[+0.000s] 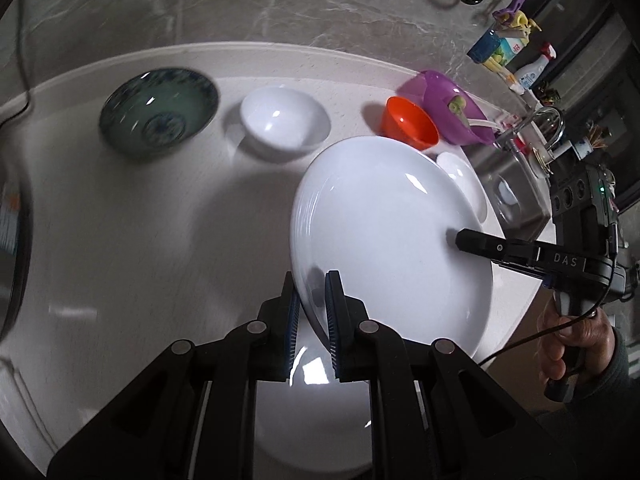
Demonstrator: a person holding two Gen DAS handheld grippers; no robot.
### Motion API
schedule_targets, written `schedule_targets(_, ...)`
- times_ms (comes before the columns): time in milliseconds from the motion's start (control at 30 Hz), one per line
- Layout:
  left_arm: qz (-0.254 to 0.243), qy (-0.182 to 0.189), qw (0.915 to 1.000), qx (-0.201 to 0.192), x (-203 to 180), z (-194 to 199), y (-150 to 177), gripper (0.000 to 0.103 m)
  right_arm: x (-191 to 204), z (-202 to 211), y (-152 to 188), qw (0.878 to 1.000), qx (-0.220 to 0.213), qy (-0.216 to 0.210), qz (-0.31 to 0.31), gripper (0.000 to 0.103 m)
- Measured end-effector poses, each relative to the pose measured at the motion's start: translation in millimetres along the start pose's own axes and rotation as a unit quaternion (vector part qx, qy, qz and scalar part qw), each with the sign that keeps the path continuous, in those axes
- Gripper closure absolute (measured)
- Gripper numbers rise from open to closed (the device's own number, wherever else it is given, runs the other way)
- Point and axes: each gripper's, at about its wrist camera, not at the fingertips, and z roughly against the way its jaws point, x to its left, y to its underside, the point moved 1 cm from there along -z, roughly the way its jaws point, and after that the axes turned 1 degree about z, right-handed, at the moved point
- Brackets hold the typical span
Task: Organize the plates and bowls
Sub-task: 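Carry the medium white plate and lower it onto the large plate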
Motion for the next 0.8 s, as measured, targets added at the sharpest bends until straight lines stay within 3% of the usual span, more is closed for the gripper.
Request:
schedule_targets(367, 0.026, -0.002, 0.9987, 0.043, 33, 2, 94, 0.092, 6, -26, 61, 0.998, 0.06, 0.015, 0.0, 0.094)
schedule_targets(800, 0.0, -0.009, 0.9978, 0.065, 35, -17, 128, 0.092, -8, -43, 86, 0.996, 0.083, 0.04, 0.009, 0.094)
